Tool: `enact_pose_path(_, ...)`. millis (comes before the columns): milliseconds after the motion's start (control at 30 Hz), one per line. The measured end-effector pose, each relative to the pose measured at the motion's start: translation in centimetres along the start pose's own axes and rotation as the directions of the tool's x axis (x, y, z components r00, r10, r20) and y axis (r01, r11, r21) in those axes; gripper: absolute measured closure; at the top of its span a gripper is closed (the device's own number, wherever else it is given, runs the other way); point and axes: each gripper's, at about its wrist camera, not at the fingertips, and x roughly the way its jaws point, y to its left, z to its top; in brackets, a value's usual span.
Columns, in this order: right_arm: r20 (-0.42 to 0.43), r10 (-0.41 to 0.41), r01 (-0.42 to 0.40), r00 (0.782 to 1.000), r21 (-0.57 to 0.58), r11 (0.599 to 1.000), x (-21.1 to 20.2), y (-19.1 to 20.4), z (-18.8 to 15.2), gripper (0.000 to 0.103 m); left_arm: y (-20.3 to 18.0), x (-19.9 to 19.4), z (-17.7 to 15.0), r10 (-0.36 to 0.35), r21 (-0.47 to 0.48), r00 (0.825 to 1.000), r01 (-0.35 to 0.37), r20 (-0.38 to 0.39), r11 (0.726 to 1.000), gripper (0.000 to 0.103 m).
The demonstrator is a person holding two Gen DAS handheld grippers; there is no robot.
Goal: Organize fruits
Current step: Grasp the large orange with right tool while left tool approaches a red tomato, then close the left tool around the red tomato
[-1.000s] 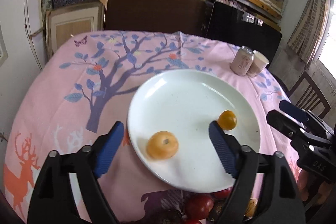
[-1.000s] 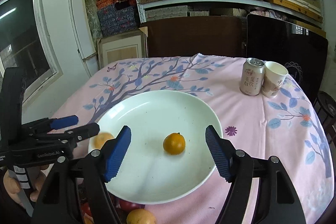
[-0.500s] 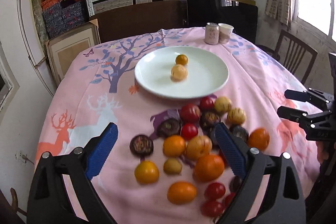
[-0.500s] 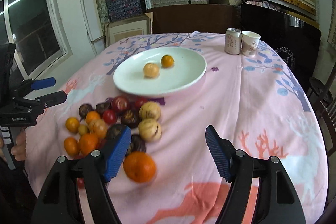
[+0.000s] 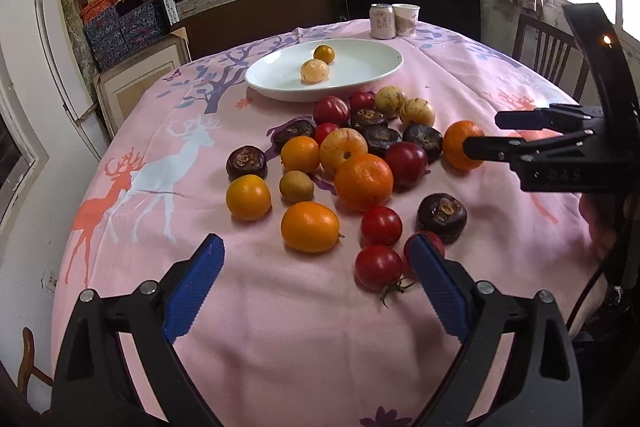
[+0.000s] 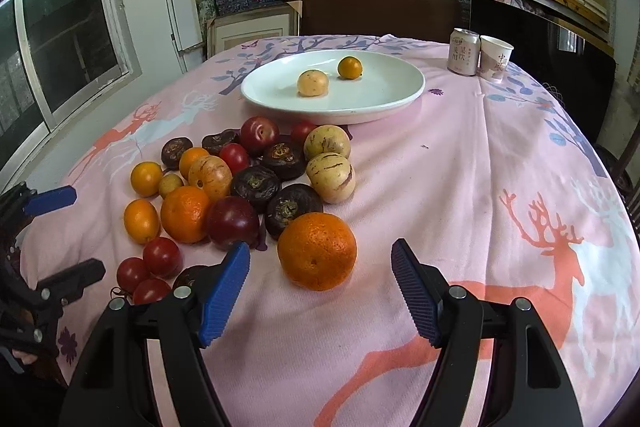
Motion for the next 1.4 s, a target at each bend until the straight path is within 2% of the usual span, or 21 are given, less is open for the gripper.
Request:
enact_pose_path(100, -0.004, -0.019, 0.019, 1.000, 0.009, 1.000, 0.4, 0.0, 0.3, 0.029, -0.5, 0.0, -0.7, 0.029, 0.023, 1.000, -0.029, -0.003, 0.999, 0.011)
enact_pose_path(300, -0.062, -0.049, 0.050, 0.997, 0.017, 0.999, 2.3, 0.2, 0.7, 0.030, -0.2, 0.3, -1.3, 0.029, 0.006, 0.999, -0.029, -0.021, 1.000, 0.011)
enact_pose_path(400, -0.089, -0.048, 0.052, 0.995, 0.039, 0.998, 3.0, -0.1, 0.6, 0.039, -0.3, 0.7, -1.3, 0.042, 0.007, 0.999, -0.041, -0.033, 0.999, 0.011)
enact_pose_path(467, -0.084, 0.002, 0.003, 0.996, 0.059, 0.998, 2.9, -0.2, 0.4, 0.056, -0.5, 1.1, -1.3, 0.065, 0.018, 0.997, -0.064, -0.045, 0.998, 0.011)
enact_pose_path(567, -0.067, -0.021, 0.025, 0.998, 0.051, 0.998, 2.4, 0.1, 0.0, 0.056, -1.0, 1.5, -1.2, 0.062, 0.036, 0.996, -0.060, -0.057, 0.998, 0.011)
enact_pose_path(733, -0.033, 0.042, -0.039, 0.999, 0.101, 0.994, 1.6, -0.7, -0.7, 0.056, -1.7, 2.0, -1.2, 0.046, 0.060, 0.996, -0.042, -0.070, 0.997, 0.012)
enact_pose_path(900, -0.028, 0.066, -0.062, 0.997, 0.104, 0.993, 1.5, -0.8, -0.7, 0.056, -2.4, 2.4, -1.1, -0.001, 0.067, 0.997, 0.007, -0.080, 0.998, 0.028)
enact_pose_path(933, -0.026, 0.067, -0.064, 0.997, 0.106, 0.992, 1.5, -0.8, -0.7, 0.056, -2.3, 2.6, -1.0, -0.025, 0.058, 0.996, 0.029, -0.082, 0.998, 0.035)
enact_pose_path(967, -0.024, 0.068, -0.065, 0.997, 0.109, 0.992, 1.5, -0.9, -0.7, 0.056, -2.2, 2.9, -1.0, -0.062, 0.045, 0.994, 0.066, -0.092, 0.997, 0.048)
enact_pose_path(1033, -0.015, 0.074, -0.072, 0.997, 0.112, 0.991, 1.3, -0.9, -0.7, 0.056, -2.2, 3.3, -1.0, -0.137, 0.021, 0.984, 0.140, -0.112, 0.990, 0.060)
enact_pose_path(1300, 0.008, 0.085, -0.085, 0.996, 0.116, 0.990, 0.5, -1.3, -1.2, 0.056, -2.7, 3.8, -1.1, -0.148, 0.011, 0.983, 0.150, -0.108, 0.989, 0.061)
enact_pose_path(1400, 0.011, 0.088, -0.088, 0.996, 0.121, 0.989, 0.3, -1.6, -1.5, 0.056, -2.7, 3.9, -1.1, -0.149, 0.007, 0.983, 0.151, -0.107, 0.989, 0.067)
